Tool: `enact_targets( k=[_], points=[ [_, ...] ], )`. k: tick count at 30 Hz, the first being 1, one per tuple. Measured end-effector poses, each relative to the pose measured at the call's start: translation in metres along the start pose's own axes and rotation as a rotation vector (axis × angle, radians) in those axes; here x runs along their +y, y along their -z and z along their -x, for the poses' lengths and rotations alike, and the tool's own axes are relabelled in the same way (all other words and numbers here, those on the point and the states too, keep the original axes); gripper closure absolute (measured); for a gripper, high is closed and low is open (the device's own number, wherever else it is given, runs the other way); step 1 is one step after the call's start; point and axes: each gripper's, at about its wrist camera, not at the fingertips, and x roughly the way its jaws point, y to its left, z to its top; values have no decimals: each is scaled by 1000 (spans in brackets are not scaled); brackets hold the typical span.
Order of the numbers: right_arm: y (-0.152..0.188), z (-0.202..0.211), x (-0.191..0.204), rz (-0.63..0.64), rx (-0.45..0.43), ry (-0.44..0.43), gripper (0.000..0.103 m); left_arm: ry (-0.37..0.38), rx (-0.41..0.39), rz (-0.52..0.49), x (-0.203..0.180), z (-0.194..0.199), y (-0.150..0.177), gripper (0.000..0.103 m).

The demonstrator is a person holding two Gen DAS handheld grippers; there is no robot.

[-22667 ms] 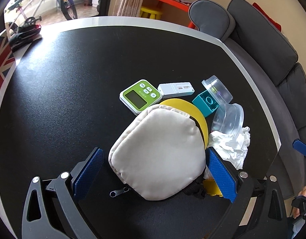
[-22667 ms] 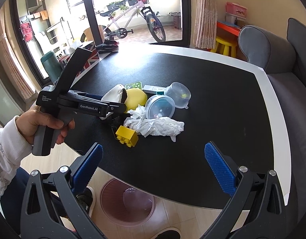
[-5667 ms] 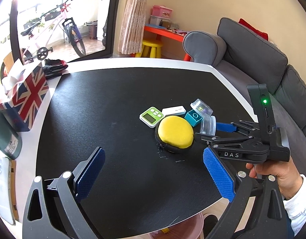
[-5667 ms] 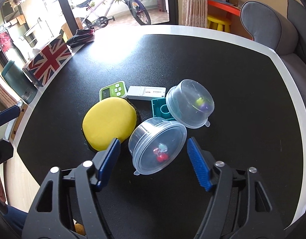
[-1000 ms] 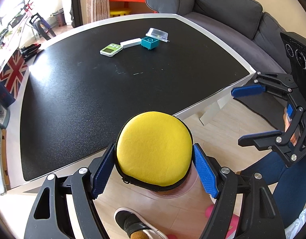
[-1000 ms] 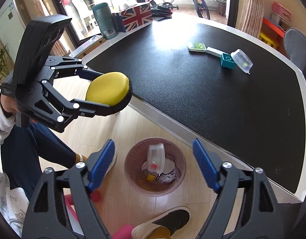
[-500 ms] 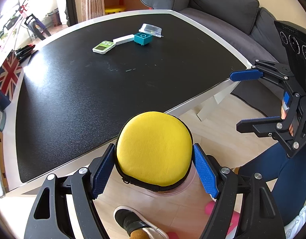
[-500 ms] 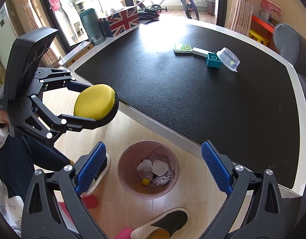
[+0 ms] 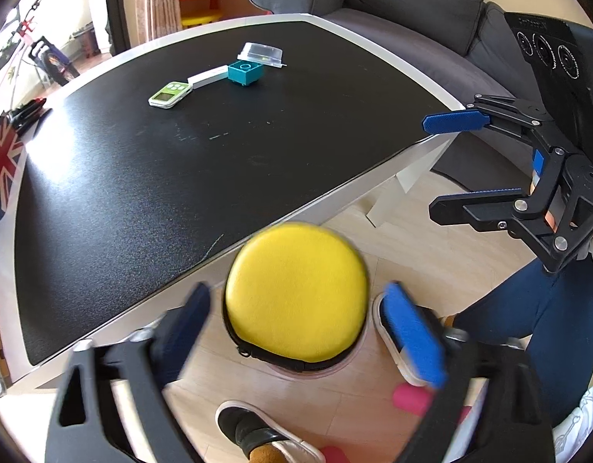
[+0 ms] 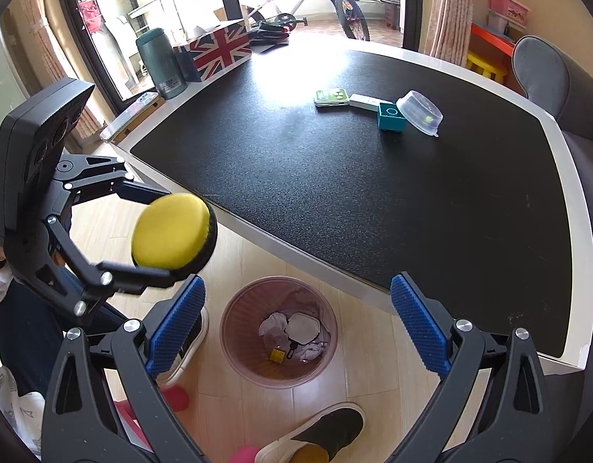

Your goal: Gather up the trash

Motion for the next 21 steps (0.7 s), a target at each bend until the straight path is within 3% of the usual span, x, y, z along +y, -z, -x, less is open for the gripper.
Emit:
enact_targets(
  k=[21],
  points=[
    [0, -1, -4, -14, 0, 7, 6, -26, -25, 27, 5, 5, -6, 8]
  ],
)
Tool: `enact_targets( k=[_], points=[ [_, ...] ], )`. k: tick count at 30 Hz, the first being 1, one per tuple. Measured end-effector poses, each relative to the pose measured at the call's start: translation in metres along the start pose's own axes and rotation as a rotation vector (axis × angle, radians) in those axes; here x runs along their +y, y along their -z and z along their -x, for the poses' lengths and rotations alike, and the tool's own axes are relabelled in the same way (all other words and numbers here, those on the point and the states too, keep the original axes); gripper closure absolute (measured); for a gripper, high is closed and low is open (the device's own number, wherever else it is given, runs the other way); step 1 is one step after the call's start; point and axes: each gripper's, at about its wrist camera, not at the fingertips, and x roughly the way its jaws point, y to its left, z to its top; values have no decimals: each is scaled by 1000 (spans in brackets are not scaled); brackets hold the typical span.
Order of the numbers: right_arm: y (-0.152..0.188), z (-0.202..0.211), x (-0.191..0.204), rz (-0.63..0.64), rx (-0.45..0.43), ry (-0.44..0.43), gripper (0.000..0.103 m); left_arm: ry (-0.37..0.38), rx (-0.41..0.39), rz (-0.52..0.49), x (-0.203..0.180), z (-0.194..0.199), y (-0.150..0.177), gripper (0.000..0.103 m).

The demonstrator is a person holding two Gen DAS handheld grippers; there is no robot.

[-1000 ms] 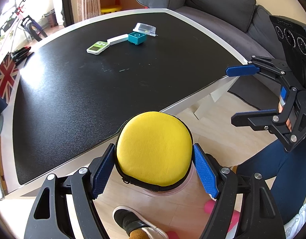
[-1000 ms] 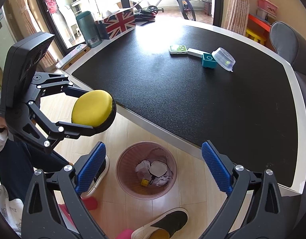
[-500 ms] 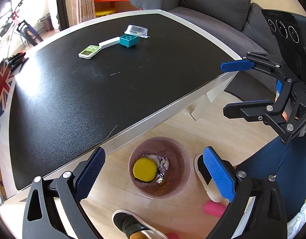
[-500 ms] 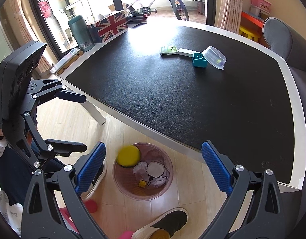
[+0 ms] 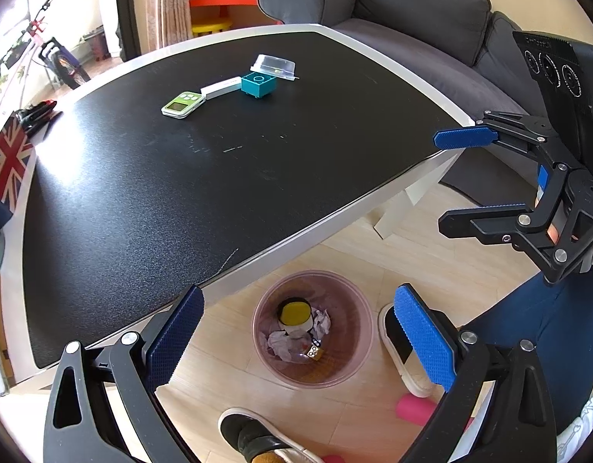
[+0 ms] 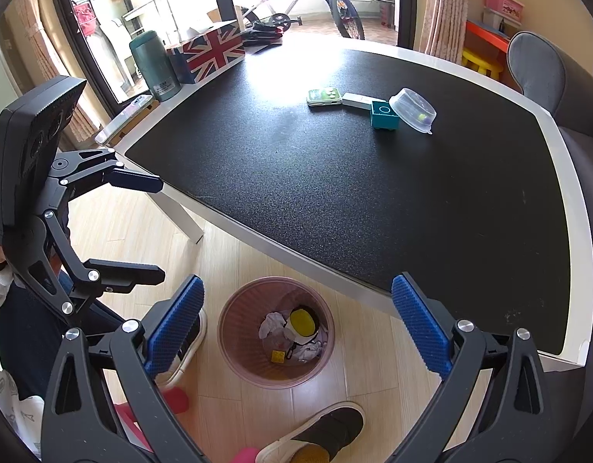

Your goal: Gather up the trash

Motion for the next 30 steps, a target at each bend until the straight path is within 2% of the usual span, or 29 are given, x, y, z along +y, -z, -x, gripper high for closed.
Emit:
enact_targets(
  k=[6, 14, 21, 30],
  points=[
    [0, 0, -1, -5, 0, 3, 6, -3, -16, 13, 3, 4, -3, 8],
    [-11, 8, -9, -36, -39, 26, 6, -20, -92, 53, 15, 21, -17, 8],
    [-32, 19, -19, -73, -107, 63, 6, -70, -169, 103, 32, 31, -39, 8],
    [-59, 20, -31, -117, -156, 89, 6, -96, -210, 125, 46, 33, -59, 8]
  ],
)
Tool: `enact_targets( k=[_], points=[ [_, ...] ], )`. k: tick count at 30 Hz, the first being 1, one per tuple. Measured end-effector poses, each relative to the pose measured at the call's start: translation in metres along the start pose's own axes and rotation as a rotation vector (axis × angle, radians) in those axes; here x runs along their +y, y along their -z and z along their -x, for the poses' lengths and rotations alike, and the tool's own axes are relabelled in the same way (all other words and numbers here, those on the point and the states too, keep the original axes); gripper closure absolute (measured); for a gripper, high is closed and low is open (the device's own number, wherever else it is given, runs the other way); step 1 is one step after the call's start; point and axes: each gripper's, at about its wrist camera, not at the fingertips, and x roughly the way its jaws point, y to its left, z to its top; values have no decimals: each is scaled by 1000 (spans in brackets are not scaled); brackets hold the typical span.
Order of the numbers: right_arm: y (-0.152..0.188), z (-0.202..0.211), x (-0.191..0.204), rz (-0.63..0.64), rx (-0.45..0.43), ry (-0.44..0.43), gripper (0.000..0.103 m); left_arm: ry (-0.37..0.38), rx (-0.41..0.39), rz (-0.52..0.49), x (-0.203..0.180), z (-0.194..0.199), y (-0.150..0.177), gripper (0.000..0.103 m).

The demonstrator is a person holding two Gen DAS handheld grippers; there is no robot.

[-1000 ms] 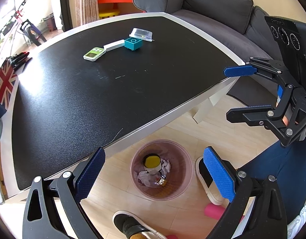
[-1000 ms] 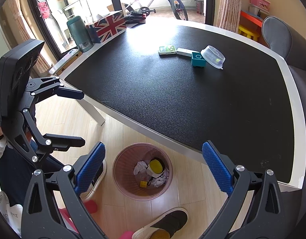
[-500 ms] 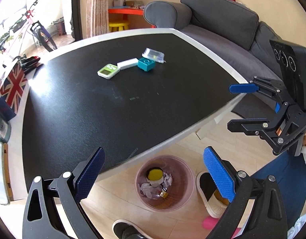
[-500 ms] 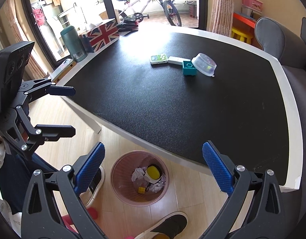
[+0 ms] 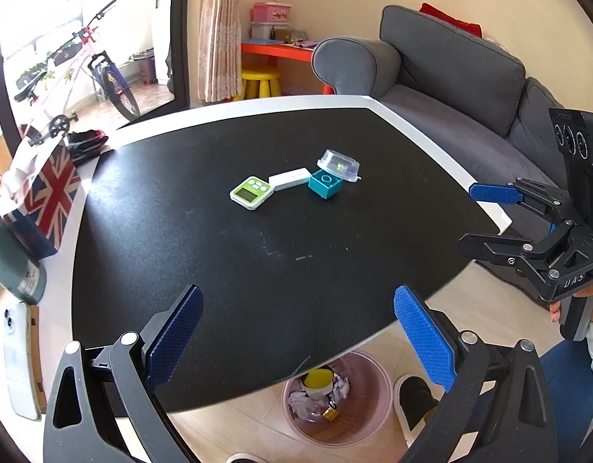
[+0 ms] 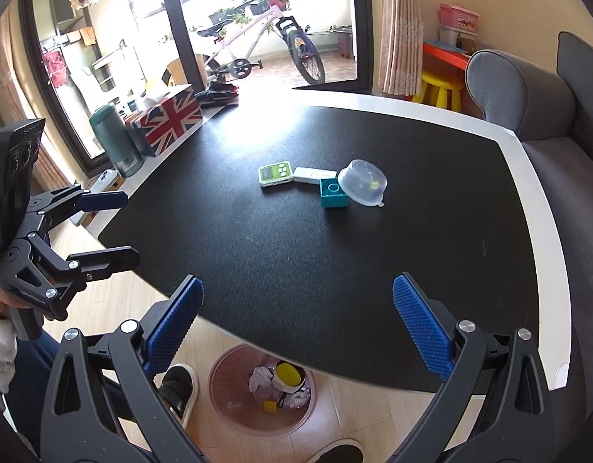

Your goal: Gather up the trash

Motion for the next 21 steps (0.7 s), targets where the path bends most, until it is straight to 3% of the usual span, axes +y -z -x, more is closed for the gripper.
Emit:
enact_targets(
  k=[13, 21],
  points=[
    [-42, -15, -22, -77, -47, 32, 6, -30, -55, 56, 19, -15, -33, 8],
    [-71, -38, -43, -152, -49, 40, 6, -43, -56, 71, 26, -27, -37, 8]
  ],
)
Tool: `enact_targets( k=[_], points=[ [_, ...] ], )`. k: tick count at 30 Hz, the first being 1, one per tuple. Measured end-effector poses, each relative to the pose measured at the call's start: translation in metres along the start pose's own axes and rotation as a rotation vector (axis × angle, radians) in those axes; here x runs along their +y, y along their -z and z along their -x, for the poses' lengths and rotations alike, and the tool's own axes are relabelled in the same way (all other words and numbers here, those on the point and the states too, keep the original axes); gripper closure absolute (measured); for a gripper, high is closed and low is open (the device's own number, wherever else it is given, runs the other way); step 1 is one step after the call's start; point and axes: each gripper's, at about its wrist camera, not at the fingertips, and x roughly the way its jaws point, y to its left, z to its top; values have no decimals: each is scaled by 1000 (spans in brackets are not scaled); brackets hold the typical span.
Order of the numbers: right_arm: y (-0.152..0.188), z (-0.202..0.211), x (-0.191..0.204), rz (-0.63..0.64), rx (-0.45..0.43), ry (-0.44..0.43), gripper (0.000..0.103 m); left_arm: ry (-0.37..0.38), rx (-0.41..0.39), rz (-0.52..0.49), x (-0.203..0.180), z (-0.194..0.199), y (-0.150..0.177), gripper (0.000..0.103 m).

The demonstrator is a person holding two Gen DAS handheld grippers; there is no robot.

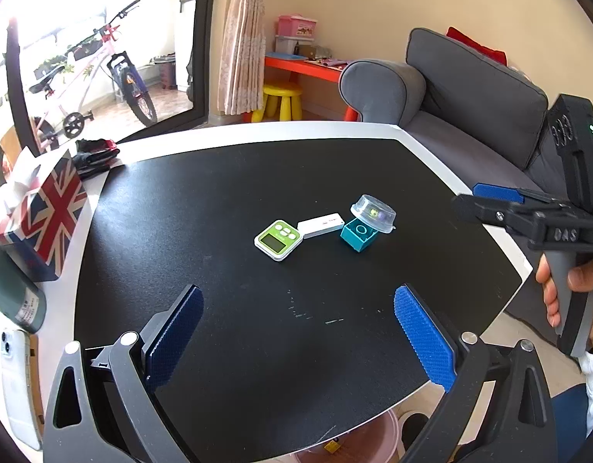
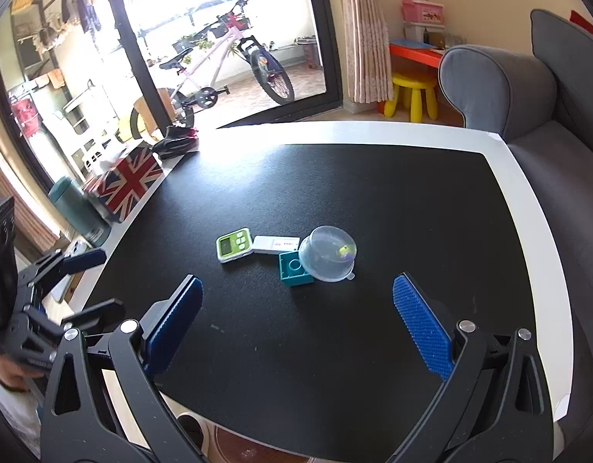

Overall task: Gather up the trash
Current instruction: 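Grasp the clear round container with yellow contents using the right tool, then grasp the green digital timer with the left tool while the right holds the container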

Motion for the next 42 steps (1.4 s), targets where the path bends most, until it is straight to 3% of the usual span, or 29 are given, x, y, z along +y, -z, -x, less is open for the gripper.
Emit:
enact_targets(
  k=[20, 31, 39, 42],
  points=[
    [-40, -105, -19, -71, 224, 83, 6, -10, 14, -9, 14, -9, -6, 8],
    [-39, -128, -25, -93, 271, 71, 6, -14, 23, 0, 18, -11, -2, 8],
    [-35, -137, -30, -117, 281, 67, 38, -16, 27, 0, 16, -12, 0, 8],
    [-33, -138, -32, -119, 284, 67, 44, -15, 28, 1, 15, -12, 0, 8]
  ],
)
